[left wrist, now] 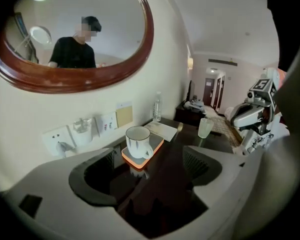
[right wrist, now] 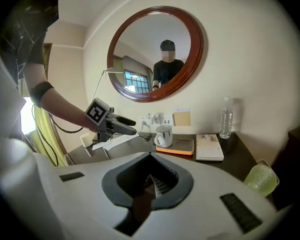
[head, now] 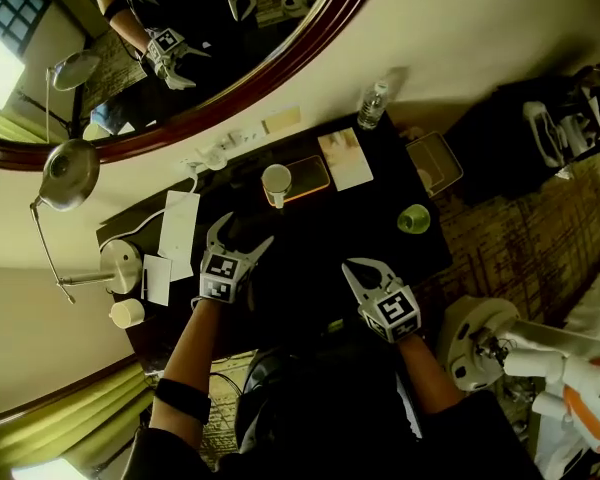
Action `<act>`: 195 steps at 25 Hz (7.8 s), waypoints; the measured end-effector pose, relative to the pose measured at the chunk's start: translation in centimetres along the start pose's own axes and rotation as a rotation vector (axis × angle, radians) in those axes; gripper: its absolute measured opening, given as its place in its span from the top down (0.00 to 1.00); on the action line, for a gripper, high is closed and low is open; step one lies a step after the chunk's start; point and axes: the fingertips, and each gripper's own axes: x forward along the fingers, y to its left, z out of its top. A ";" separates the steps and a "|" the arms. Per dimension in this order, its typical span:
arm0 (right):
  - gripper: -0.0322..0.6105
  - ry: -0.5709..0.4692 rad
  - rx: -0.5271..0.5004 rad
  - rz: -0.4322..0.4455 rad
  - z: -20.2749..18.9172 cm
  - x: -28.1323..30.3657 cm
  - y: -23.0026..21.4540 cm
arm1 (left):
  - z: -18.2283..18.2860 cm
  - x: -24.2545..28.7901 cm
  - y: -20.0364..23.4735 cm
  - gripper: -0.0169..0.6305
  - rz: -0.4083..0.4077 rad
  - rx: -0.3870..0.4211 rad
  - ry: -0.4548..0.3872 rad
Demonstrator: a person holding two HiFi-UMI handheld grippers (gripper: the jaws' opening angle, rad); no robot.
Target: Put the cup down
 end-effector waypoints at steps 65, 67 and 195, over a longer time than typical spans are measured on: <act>0.93 0.067 0.195 0.004 -6.6 1.7 -3.4 | 1.8 13.7 0.4 0.39 -0.158 0.245 -0.023; 0.93 0.064 0.183 0.012 -6.2 1.4 -3.6 | 2.4 12.8 -0.1 0.39 -0.141 0.232 -0.030; 0.17 0.613 -0.904 0.595 -6.3 14.2 9.3 | -5.1 -11.3 -4.4 0.97 0.366 -0.227 -0.021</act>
